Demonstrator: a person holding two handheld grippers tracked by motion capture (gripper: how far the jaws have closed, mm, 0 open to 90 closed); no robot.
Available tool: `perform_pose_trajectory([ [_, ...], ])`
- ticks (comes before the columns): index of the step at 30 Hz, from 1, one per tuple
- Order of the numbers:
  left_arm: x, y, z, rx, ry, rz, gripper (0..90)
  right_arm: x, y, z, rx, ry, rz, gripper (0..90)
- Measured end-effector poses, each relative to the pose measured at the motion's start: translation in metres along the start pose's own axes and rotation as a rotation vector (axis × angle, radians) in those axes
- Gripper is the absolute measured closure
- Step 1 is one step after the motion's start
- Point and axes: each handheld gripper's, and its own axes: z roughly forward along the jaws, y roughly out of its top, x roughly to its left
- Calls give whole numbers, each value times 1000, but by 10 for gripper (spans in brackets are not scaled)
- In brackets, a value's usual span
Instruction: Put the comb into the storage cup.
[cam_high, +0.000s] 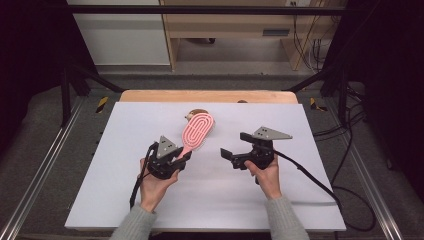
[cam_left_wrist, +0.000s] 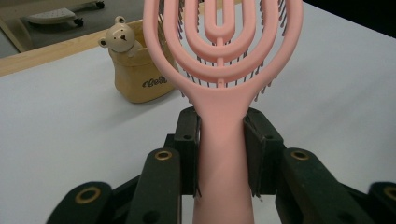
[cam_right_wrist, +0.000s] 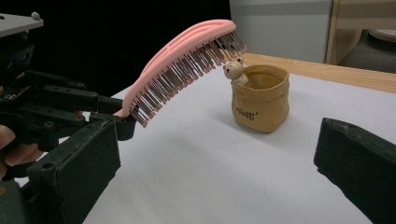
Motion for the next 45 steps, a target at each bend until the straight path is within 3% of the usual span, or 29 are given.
perform_pose_trajectory([
  [20, -8, -7, 4, -24, 9, 4, 693, 10, 3, 18, 6, 19, 23, 17],
  [45, -22, -8, 12, -44, -10, 15, 693, 7, 6, 20, -12, 15, 79, 25],
])
